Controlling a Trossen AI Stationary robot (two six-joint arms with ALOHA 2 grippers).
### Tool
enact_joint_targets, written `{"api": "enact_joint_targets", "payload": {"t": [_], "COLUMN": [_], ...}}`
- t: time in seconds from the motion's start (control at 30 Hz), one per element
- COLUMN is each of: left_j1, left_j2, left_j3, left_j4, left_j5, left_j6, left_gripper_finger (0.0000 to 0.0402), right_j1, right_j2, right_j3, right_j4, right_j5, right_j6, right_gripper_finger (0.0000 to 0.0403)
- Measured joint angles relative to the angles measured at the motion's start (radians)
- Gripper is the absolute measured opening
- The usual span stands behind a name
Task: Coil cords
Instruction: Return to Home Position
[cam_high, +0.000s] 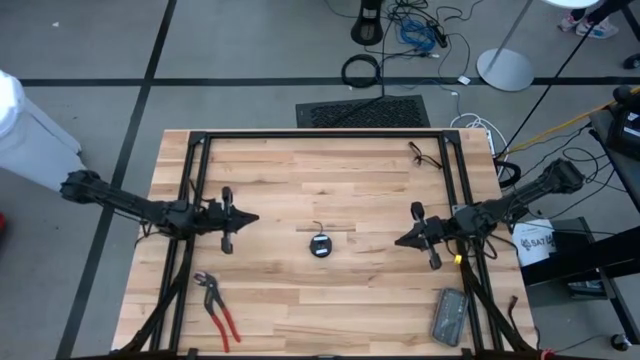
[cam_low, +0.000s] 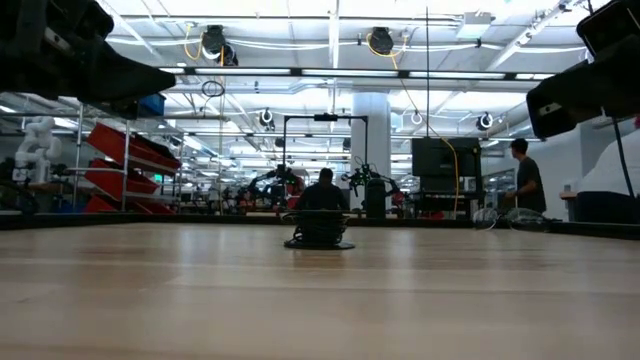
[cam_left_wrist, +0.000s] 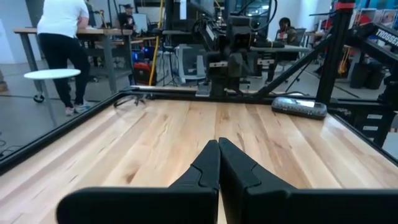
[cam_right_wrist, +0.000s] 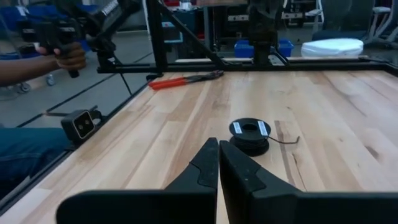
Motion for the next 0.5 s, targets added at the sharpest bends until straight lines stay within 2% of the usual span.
{"api": "enact_joint_targets", "payload": {"t": [0.27,0.5], "left_j1": [0.000,0.000], "left_j2": [-0.159,-0.255], "left_j3": [0.000,0.000], "left_j4": [-0.134,-0.225], "left_j5": [-0.036,-0.052], "left_j6": [-0.001,-0.003], "left_gripper_finger": [0.0002,0.0002], "right_j1": [-0.014,-0.082], "right_j2": [-0.100,-0.244], "right_j3": [0.000,0.000], "right_j4": [-0.061,-0.169], "right_j5": [-0.028,-0.125], "right_j6": [-0.054,-0.060], "right_gripper_finger": [0.0000,0.0000]}}
